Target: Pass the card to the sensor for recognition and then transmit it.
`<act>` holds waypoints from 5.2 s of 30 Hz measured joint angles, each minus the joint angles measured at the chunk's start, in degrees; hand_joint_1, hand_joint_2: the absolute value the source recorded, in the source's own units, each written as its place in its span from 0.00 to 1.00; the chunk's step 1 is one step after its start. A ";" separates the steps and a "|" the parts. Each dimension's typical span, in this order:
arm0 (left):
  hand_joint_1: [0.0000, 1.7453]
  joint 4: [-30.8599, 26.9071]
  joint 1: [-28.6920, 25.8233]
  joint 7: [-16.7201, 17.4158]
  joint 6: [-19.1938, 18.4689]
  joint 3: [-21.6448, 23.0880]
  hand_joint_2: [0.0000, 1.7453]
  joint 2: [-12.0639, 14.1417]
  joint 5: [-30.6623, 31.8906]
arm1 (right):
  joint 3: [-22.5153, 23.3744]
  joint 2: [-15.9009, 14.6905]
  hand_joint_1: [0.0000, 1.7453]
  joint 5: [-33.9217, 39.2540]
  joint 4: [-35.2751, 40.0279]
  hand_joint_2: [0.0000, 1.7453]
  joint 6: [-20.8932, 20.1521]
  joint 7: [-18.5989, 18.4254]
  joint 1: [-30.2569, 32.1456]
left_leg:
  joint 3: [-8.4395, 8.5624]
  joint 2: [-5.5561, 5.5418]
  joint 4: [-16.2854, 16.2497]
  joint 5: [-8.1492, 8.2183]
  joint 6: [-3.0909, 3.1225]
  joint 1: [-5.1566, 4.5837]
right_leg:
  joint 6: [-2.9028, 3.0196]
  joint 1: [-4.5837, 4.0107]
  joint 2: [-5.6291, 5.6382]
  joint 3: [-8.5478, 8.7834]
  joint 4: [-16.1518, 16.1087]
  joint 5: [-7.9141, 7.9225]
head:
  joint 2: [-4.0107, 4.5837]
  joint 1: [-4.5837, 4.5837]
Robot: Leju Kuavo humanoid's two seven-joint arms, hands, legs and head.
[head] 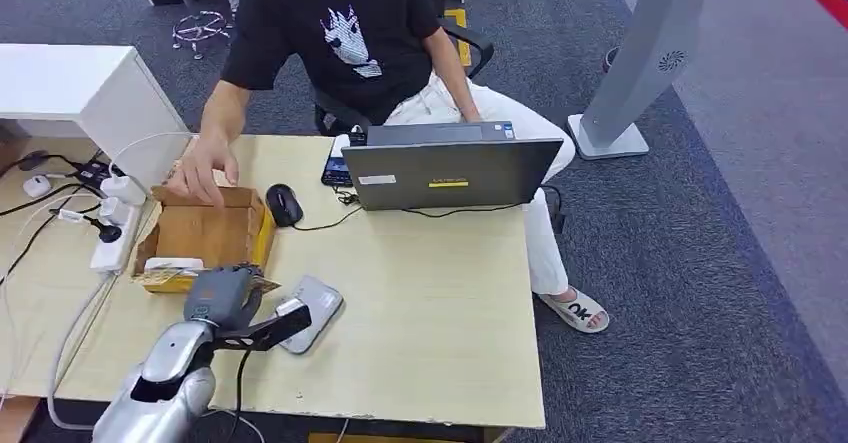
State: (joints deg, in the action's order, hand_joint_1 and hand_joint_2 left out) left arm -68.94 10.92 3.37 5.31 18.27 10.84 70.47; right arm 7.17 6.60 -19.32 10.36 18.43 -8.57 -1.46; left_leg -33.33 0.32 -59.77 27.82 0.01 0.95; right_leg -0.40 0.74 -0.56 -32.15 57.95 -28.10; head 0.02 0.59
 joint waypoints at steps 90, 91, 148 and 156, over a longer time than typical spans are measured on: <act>0.00 -25.24 2.03 -6.43 -2.09 -10.97 1.00 3.97 -10.56 | 3.30 0.50 0.00 -3.87 -0.02 1.00 0.02 0.89 0.17 | -0.22 0.09 0.00 -0.10 -0.08 0.07 | 0.03 -0.03 0.18 -0.29 0.02 0.08 | 0.00 0.02; 0.00 -26.45 1.48 -6.37 -3.08 -10.53 1.00 4.68 -10.75 | 3.65 0.50 0.00 -3.61 -0.02 1.00 0.07 1.05 0.22 | -0.22 0.09 0.00 -0.10 -0.08 0.07 | 0.03 -0.04 0.18 -0.30 0.02 0.08 | 0.00 0.02; 0.00 -38.16 -10.99 -0.31 -11.54 -8.39 1.00 18.86 -7.80 | 8.76 1.44 0.00 -2.62 0.00 1.00 0.81 1.36 0.32 | -0.27 0.06 0.01 -0.09 -0.08 0.06 | 0.02 -0.03 0.16 -0.31 0.01 0.07 | 0.00 0.00; 0.00 -35.00 -11.95 -0.36 -12.87 -8.39 1.00 18.86 -8.87 | 8.76 1.44 0.00 -3.06 0.00 1.00 0.68 1.25 0.30 | -0.26 0.05 0.01 -0.09 -0.08 0.07 | 0.02 -0.03 0.14 -0.32 0.01 0.07 | 0.00 0.00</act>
State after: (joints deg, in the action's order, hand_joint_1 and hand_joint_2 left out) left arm -103.93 -1.03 3.02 -7.56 9.88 29.70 61.59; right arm 15.93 8.04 -22.38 10.36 19.10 -7.32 -1.16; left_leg -33.59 0.37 -59.77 27.73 -0.07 1.02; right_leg -0.39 0.70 -0.42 -32.47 57.96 -28.03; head 0.02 0.59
